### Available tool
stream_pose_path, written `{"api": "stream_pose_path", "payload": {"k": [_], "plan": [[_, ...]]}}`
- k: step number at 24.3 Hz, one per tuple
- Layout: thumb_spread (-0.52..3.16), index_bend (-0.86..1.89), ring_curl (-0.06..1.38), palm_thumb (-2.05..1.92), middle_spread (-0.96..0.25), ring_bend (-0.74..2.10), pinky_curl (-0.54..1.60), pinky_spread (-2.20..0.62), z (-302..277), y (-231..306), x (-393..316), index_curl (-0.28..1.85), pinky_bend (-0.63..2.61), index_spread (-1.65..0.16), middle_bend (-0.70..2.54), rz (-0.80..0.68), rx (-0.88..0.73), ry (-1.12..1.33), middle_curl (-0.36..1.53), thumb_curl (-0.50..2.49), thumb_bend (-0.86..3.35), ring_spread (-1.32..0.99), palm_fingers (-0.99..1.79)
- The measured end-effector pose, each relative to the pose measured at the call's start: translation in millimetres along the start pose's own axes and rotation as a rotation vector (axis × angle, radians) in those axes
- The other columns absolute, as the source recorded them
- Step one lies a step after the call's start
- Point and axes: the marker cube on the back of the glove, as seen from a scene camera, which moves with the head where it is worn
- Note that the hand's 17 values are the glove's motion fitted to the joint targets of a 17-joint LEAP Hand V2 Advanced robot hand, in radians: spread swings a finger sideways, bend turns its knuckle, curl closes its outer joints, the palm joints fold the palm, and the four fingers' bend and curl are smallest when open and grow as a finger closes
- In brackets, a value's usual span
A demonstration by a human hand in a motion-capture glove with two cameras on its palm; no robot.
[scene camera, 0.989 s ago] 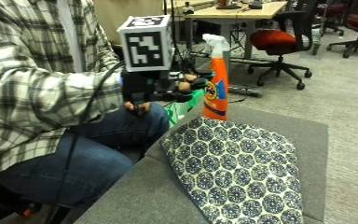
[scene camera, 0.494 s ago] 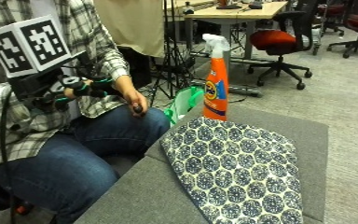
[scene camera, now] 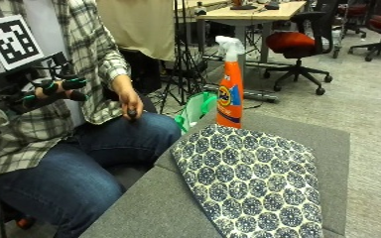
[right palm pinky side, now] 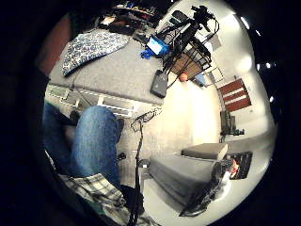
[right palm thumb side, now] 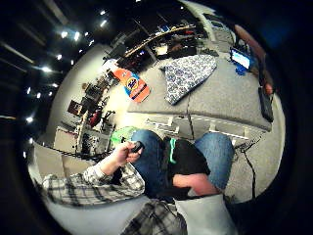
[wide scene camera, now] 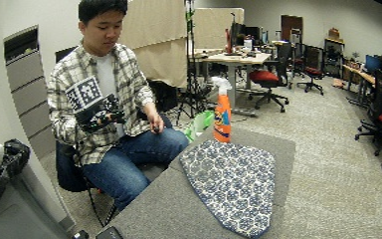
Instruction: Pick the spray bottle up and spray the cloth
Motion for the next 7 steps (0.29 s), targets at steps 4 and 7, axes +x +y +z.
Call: {"api": "stream_pose_path", "payload": {"k": [4,7], "plan": [[1.03,0.20,0.28,0.50,-0.08,0.18,0.29,0.25,0.9,-0.2,0.7,0.38,0.33,-0.37,0.18,-0.018,-0.001,-0.001,0.32,0.47,-0.02,0.14,0.10],[1.03,0.21,0.28,0.51,-0.08,0.18,0.29,0.25,2.2,-3.3,1.4,0.38,0.32,-0.37,0.18,-0.026,-0.005,-0.001,0.31,0.47,-0.02,0.14,0.11]]}}
